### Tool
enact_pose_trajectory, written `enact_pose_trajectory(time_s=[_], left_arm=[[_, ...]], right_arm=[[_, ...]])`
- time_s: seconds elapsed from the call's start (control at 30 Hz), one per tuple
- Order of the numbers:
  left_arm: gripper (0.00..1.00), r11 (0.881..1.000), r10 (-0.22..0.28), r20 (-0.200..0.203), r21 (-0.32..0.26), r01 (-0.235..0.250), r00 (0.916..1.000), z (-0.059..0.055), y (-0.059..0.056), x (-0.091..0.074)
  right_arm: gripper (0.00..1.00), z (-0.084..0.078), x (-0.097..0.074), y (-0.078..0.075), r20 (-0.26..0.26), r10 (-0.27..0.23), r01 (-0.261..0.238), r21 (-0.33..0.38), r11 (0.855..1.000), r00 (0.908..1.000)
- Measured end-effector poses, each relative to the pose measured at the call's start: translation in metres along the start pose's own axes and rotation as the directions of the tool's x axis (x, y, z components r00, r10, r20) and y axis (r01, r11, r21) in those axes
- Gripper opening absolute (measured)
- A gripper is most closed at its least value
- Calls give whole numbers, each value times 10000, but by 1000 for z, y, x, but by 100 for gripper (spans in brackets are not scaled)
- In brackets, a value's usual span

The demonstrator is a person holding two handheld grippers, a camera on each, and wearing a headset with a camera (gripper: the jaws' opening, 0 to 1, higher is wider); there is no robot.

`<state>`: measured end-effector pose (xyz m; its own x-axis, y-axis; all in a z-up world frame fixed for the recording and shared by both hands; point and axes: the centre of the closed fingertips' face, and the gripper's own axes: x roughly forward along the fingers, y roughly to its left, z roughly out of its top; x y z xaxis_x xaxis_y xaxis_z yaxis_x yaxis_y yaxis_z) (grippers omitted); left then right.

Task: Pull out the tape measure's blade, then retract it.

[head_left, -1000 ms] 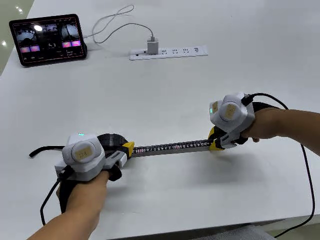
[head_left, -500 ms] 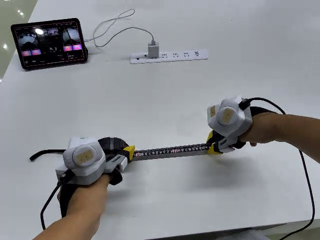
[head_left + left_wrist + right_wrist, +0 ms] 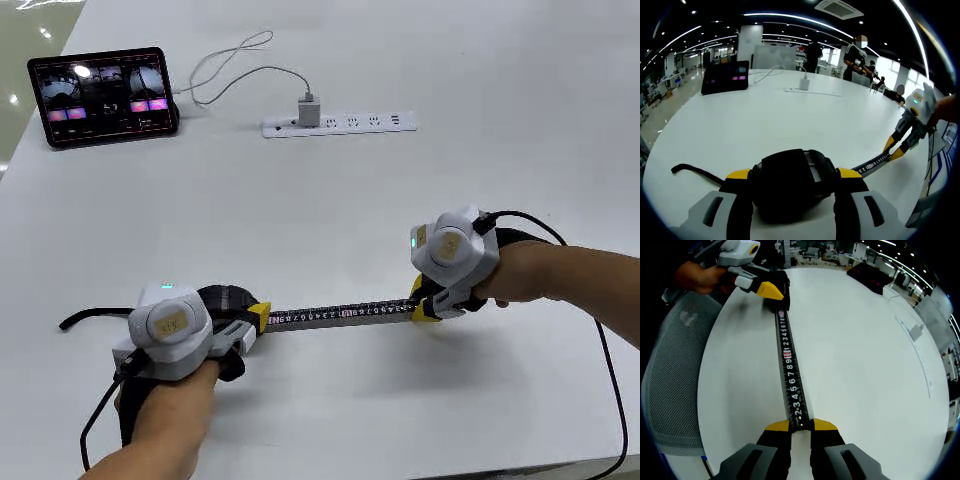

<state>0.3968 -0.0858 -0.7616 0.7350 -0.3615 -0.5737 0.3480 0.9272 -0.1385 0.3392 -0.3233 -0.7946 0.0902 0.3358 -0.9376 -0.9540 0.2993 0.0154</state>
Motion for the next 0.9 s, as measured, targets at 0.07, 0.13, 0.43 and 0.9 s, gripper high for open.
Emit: enact_pose_trajectory(time_s=[0.07,0.13,0.43,0.9], left_arm=[[62,10000,9,-4,8,-9,10000,0,0,0],[62,10000,5,-5,27,-5,10000,0,0,0],[62,10000,5,6,36,-5,10000,0,0,0],[62,10000,-14,-32,37,14,10000,-1,0,1]], right_arm=[[10,0,0,0,7,-11,11,18,10000,10000],[10,1,1,0,-3,-31,31,39,10000,10000],[10,4,2,0,-7,-57,57,137,9999,10000],[10,9,4,1,-141,-58,60,149,9999,9999]])
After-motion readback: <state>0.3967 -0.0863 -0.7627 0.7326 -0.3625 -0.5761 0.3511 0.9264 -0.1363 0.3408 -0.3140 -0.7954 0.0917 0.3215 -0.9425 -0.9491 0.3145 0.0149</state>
